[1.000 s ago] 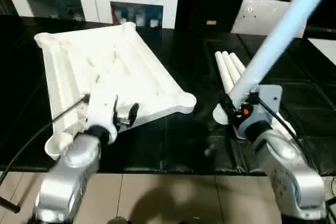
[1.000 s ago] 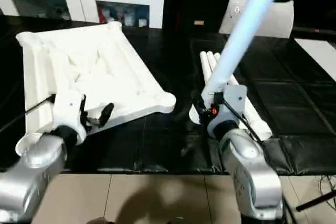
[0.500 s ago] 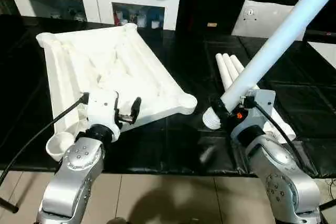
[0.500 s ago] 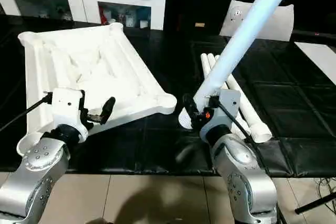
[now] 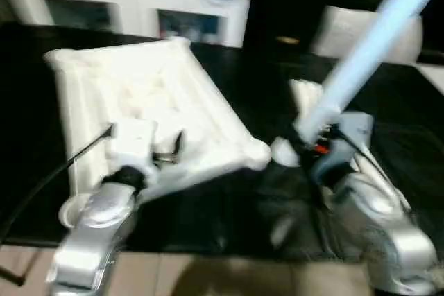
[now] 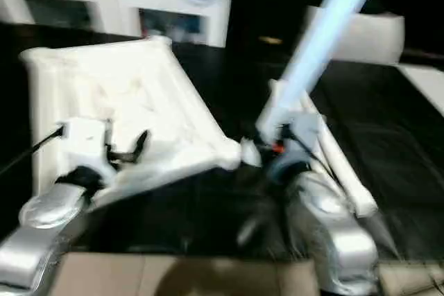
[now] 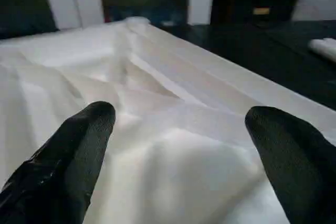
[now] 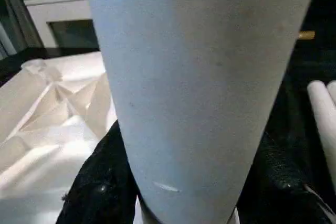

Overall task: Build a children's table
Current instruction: Pick table leg

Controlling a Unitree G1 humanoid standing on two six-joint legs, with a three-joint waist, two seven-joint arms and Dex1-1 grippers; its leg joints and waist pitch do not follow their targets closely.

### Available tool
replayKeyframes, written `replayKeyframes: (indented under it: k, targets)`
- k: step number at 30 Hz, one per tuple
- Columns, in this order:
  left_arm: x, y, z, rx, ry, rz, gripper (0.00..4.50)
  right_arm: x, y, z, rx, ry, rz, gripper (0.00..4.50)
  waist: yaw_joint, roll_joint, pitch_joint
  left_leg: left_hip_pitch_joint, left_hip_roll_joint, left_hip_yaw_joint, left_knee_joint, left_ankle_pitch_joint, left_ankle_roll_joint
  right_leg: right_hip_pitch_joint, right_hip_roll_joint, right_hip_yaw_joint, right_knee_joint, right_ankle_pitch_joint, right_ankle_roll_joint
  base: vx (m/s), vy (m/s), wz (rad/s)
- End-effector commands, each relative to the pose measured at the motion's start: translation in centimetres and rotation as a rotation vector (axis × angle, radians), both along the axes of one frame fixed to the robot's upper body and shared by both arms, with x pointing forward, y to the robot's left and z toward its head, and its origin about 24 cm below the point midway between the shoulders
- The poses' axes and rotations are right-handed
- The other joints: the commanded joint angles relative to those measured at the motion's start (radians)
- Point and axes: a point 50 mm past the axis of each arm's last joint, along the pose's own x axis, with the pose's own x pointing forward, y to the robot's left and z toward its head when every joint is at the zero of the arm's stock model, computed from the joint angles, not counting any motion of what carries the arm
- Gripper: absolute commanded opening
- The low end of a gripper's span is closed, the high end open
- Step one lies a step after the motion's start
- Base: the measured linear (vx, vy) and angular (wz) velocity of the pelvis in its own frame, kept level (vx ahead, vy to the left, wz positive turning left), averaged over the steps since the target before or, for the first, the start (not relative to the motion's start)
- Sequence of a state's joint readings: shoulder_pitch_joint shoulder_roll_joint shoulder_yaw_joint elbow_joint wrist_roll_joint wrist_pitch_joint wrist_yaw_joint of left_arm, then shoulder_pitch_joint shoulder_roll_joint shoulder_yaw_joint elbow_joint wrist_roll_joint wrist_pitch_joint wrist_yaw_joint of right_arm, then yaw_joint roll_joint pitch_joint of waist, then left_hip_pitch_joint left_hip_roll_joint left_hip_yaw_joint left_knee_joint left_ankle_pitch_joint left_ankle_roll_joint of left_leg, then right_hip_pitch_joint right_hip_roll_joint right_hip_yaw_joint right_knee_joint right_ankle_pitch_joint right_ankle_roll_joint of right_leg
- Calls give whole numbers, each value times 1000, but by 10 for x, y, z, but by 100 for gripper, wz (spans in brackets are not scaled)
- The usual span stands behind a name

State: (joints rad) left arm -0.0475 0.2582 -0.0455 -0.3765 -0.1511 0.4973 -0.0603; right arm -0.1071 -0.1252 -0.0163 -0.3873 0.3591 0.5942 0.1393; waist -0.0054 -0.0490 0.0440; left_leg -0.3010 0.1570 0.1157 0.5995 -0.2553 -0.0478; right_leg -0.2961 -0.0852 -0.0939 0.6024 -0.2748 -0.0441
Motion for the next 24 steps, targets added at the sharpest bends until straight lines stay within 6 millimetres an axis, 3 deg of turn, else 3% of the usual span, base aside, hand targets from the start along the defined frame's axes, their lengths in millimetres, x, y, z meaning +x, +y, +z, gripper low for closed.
replayKeyframes:
  k: [1, 2, 3, 4, 5, 6, 7, 8, 9, 10, 11, 12, 13, 14, 15, 16, 17, 18, 19, 20, 21, 22, 23, 24]
  targets:
    - [1, -11, 3, -12, -9, -48, 450, -1, -13, 2, -23, -20, -57, 197, 6, 2, -62, -34, 2, 18, -35, 34, 286, 80, -43, 64, -65, 27, -172, 128, -1, 2]
    - [1, -12, 2, -11, -6, -56, 450, -1, -14, 2, -26, -19, -60, 197, 21, 9, -54, -63, -3, 24, -31, 50, 266, 98, -56, 73, -84, -26, -177, 95, 5, 3]
    - [2, -13, 2, -9, -6, -64, 450, -1, -14, 2, -28, -19, -62, 197, 28, 7, -65, -73, -1, 24, -20, 98, 232, 111, -51, 75, -86, -55, -187, 103, 2, 2]
    - [2, -13, 2, -7, -5, -70, 450, -1, -14, 2, -30, -20, -62, 197, 29, 15, -69, -78, 2, 18, -22, 132, 221, 117, -42, 65, -79, -44, -181, 103, 2, 2]
    - [3, -14, 2, -6, -4, -75, 450, -1, -14, 2, -30, -20, -62, 197, 19, 22, -75, -54, 4, 9, -28, 195, 216, 102, -14, 44, -62, 12, -158, 115, -8, -2]
    - [3, -14, 3, -6, -5, -80, 450, -1, -14, 1, -33, -17, -64, 197, 3, 30, -78, -1, 15, -14, -38, 261, 247, 66, 12, 22, -39, 67, -133, 148, -48, 0]
    - [4, -14, 2, -8, -4, -84, 450, -1, -13, 0, -39, -6, -56, 197, -31, 45, -87, 129, 77, -47, -42, 334, 259, -36, 22, 23, 10, 40, -97, 148, -48, 0]
    - [4, -14, 2, -8, -4, -85, 450, -2, -13, -1, -38, -4, -52, 197, -42, 30, -83, 174, 132, -83, -52, 333, 264, -94, 6, 22, 39, -16, -68, 157, -82, -13]
    - [4, -15, 2, -7, -3, -86, 450, -2, -13, -1, -28, -3, -50, 197, -37, 19, -67, 192, 182, -87, -62, 279, 294, -141, -40, 43, 68, -62, -18, 120, -77, -30]
    - [3, -15, 2, -6, -4, -89, 450, -3, -12, -1, -7, 0, -49, 197, -42, 10, -62, 198, 177, -49, -53, 229, 251, -152, -52, 61, 62, -41, -41, 120, -77, -30]
    - [2, -14, 2, 3, -1, -95, 450, -4, -12, 0, -2, -8, -54, 197, -11, -30, -49, 73, 42, 41, -12, 112, 191, -34, -53, 112, -6, 48, -104, 184, -66, -38]
    - [1, -14, 2, 8, 0, -97, 450, -5, -13, 0, -17, -11, -54, 197, 55, -46, -59, -99, -49, 40, 121, -68, 199, 144, -138, 257, -76, 124, -168, 180, -52, -31]
    - [1, -14, 1, 11, 0, -98, 450, -5, -13, 0, -27, -13, -53, 197, 60, -35, -68, -166, -17, -3, 164, -19, 140, 170, -162, 247, -45, 365, -192, 180, -52, -31]
    - [0, -14, 1, 12, 3, -98, 450, -6, -13, -1, -33, -12, -51, 197, 57, -33, -71, -185, -13, -10, 154, 30, 103, 167, -135, 217, -23, 486, -190, 96, -28, -22]
    - [-1, -14, 1, 4, 2, -100, 450, -6, -13, -1, -38, -13, -53, 197, 50, -16, -62, -164, -7, -16, 82, 170, 66, 115, -78, 131, -15, 581, -177, 79, -16, -18]
    - [-2, -14, 0, 6, 5, -106, 450, -6, -13, -2, -38, -12, -54, 197, 45, 4, -65, -138, 3, -17, 29, 240, 79, 94, -45, 86, -10, 553, -156, 79, -16, -18]
    - [-2, -14, 0, 9, 12, -111, 450, -6, -14, -2, -38, -13, -55, 197, 34, 74, -76, -62, 60, -63, -21, 335, 145, 45, 19, 25, 45, 384, -65, 92, -13, -30]
    - [-4, -14, -1, 9, 29, -121, 450, -6, -14, -3, -33, -13, -55, 197, 6, 92, -79, 9, 135, -151, -1, 616, 354, -54, 23, 32, 119, 154, 7, 105, -2, -11]
    - [-4, -14, -2, 16, 35, -123, 450, -6, -14, -3, -34, -14, -54, 197, -8, 60, -88, 33, 185, -175, 22, 890, 417, -95, -48, 98, 99, 156, 59, 105, -2, -11]
    - [-5, -13, -3, 25, 40, -123, 450, -6, -14, -2, -43, -21, -49, 197, -2, 64, -88, 23, 160, -165, 27, 1006, 394, -93, -51, 106, 82, 202, 79, 0, 0, 0]
    - [-6, -13, -3, 26, 40, -132, 450, -6, -14, -1, -38, -25, -42, 197, 7, 44, -86, -5, 109, -120, 31, 958, 318, -86, -58, 120, 42, 278, 92, 0, 0, 0]
    - [-7, -13, -4, 18, 55, -150, 450, -6, -15, -1, -42, -31, -47, 197, 14, 33, -78, -33, 79, -92, 27, 824, 274, -66, -65, 124, 21, 307, 81, 0, 0, 0]
    - [-9, -14, -3, 19, 59, -192, 450, -5, -15, 0, -17, -34, -35, 197, 31, 7, -67, -93, 24, -27, 8, 462, 169, -13, -73, 126, -5, 397, 78, 0, 0, 0]
    - [-10, -15, -4, 19, 76, -212, 450, -5, -15, 1, -13, -41, -28, 197, 48, -5, -67, -86, 26, -11, -15, 161, 87, 5, -67, 126, -18, 364, 90, -69, -19, -1]
